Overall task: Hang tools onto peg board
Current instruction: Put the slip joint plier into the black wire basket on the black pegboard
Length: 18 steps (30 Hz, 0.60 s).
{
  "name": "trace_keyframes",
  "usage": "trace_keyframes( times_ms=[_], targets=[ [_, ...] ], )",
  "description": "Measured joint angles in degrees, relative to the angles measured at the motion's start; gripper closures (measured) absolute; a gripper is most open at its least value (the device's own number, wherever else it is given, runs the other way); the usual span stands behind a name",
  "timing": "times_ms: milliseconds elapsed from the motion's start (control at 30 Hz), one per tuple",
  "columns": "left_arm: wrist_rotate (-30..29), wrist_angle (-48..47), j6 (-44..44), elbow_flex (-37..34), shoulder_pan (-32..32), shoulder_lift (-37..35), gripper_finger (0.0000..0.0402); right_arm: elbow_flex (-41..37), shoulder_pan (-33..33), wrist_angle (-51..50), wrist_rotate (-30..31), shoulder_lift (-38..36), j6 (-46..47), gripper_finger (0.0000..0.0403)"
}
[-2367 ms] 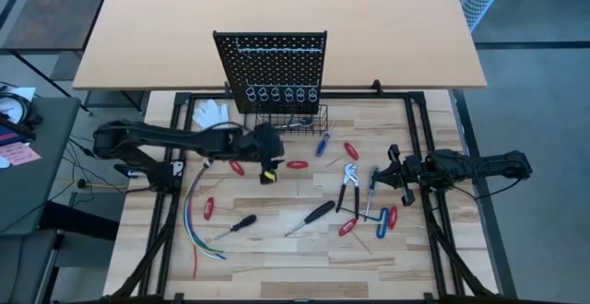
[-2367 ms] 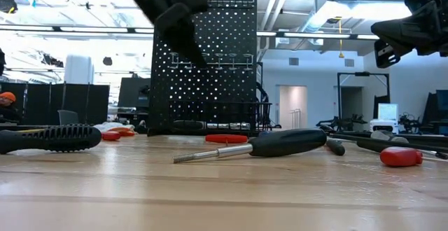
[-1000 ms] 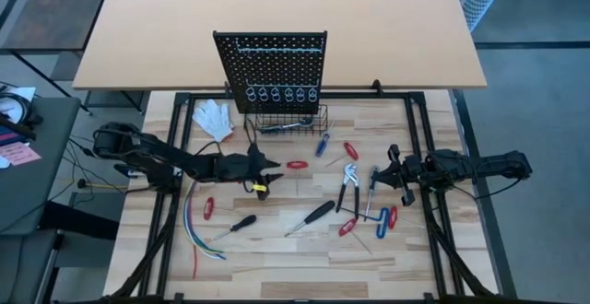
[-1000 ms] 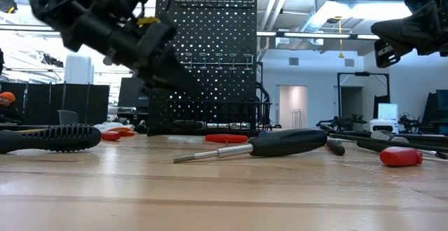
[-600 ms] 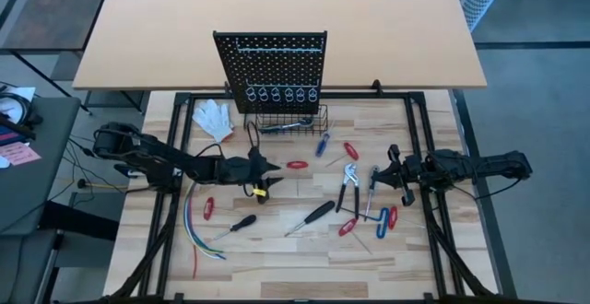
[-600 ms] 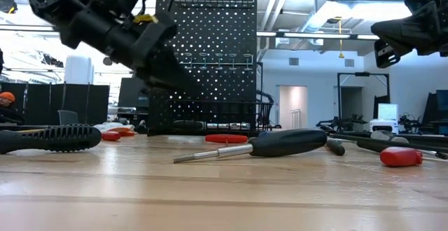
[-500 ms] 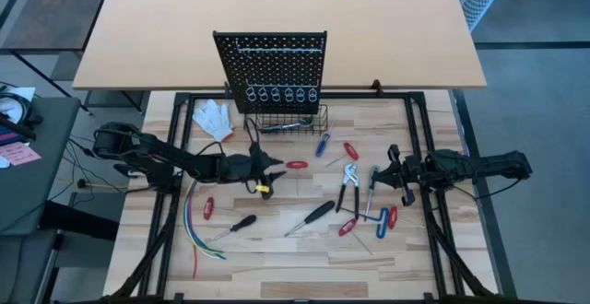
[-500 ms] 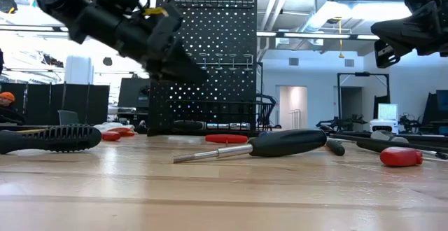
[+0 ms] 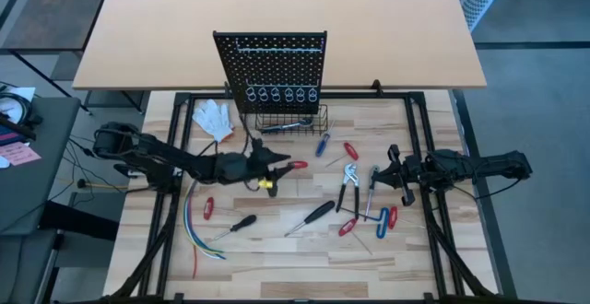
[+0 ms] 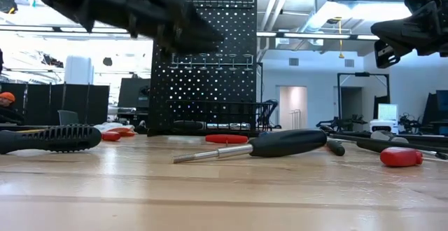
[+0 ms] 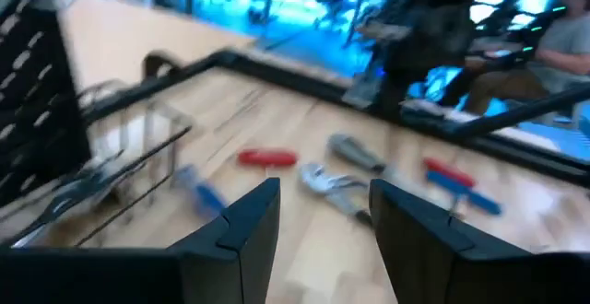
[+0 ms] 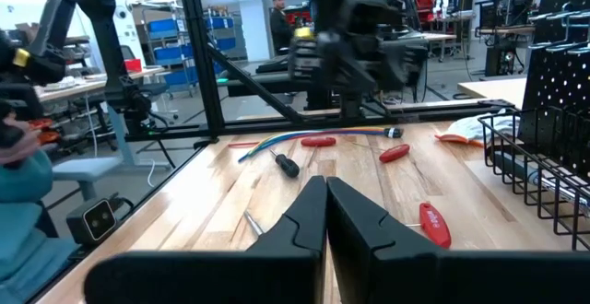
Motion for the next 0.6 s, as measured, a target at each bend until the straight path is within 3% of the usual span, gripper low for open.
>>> trace_keyframes(
  times_ms=[167,400,600],
  targets=[
    [-9.87,0.63,4.85,6.10,-5.22,5.87,0.0239,0.00,-0.02,0.01,0.00,-0.02,0.00,0.0385],
    [-6.97,-0.80,4.97,21.83,-3.23,25.84,0.0236,0.00,0.00,0.02,0.00,-0.02,-0.01,0.0385],
    [-7.03,-13.76,7.60,38.51,-1.70,38.36,0.0218,0.01,-0.01,0.02,0.00,-0.02,0.00,0.0385]
  ],
)
